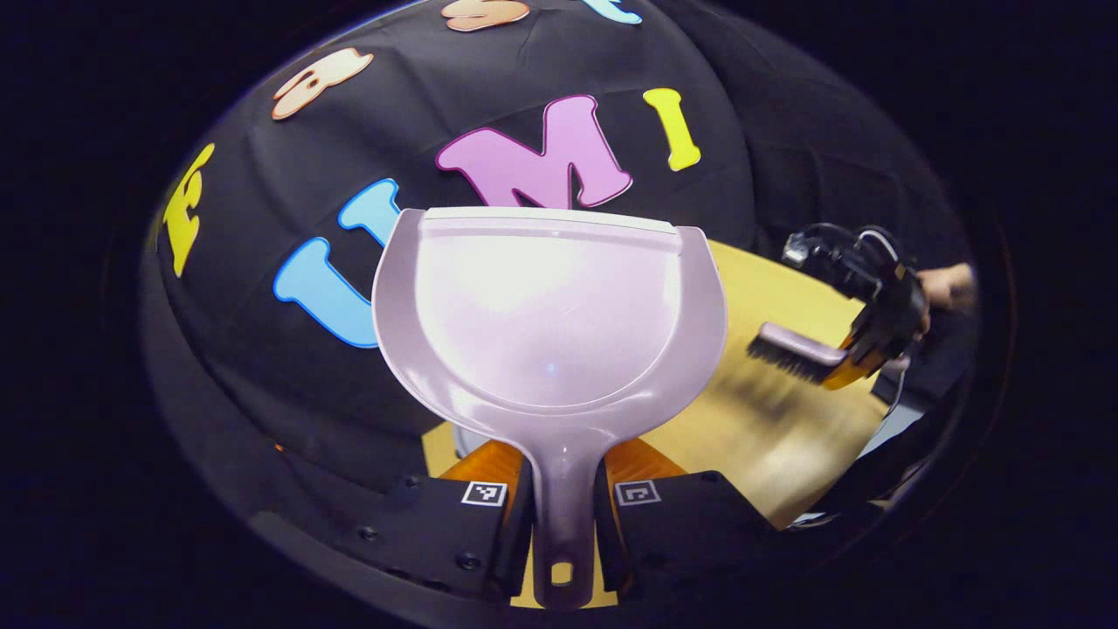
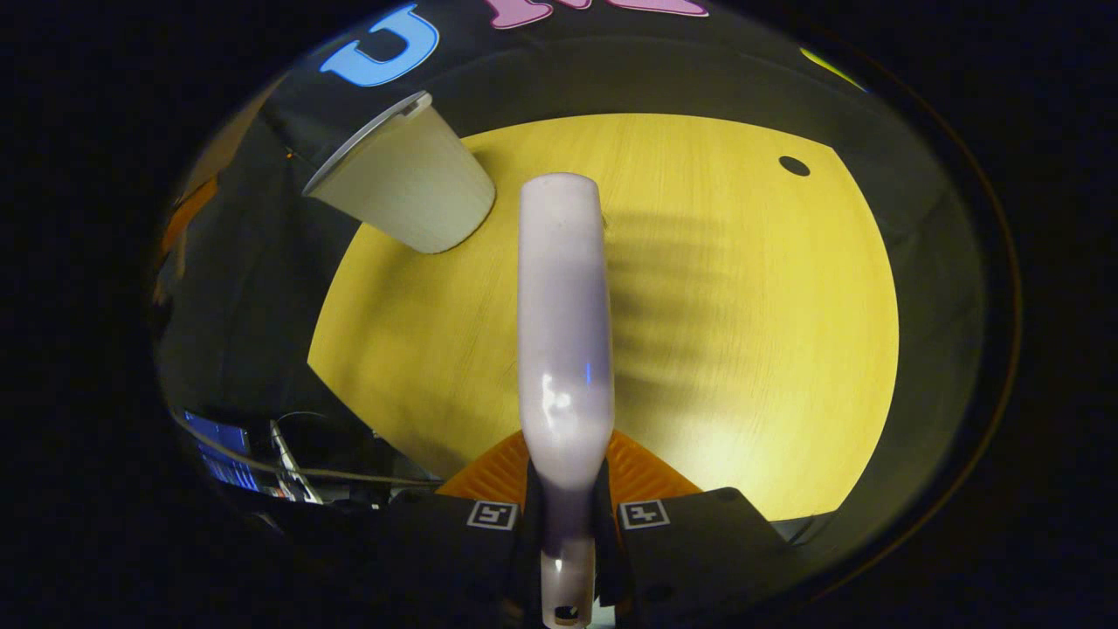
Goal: Pick up the small broom and dustpan from the desktop, sweep the trash into the dustpan with the broom, and then empty the trash into the garbage bin.
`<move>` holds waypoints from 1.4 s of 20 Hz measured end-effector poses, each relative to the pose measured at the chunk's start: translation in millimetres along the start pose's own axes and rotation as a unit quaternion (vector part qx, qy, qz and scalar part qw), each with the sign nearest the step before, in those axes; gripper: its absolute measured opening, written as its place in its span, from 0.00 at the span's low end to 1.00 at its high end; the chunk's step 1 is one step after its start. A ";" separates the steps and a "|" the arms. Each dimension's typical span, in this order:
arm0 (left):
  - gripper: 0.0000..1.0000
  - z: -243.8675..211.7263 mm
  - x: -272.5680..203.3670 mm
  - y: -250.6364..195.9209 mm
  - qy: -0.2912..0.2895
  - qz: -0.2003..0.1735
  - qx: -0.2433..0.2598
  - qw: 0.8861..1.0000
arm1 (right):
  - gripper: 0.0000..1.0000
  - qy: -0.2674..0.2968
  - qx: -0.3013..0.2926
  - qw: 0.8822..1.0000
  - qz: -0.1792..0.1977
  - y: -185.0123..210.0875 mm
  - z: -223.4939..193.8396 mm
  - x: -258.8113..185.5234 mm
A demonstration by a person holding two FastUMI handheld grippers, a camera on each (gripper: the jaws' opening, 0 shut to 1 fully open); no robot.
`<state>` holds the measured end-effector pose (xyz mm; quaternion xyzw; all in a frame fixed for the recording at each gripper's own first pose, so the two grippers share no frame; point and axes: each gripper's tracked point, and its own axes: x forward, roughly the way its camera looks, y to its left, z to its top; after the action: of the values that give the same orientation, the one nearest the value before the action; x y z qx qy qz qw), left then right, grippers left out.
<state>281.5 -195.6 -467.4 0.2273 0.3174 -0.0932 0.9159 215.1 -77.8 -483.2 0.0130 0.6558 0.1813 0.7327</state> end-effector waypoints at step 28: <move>0.29 -118.5 105.3 -255.4 0.299 -0.097 -0.321 0.893 | 0.28 0.121 0.078 0.984 -0.108 -48.6 -14.7 105.4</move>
<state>219.4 -366.7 -706.8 -0.0932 0.6096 -0.0020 0.7872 220.8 -96.6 -598.5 -0.0230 0.7496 0.0501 0.6596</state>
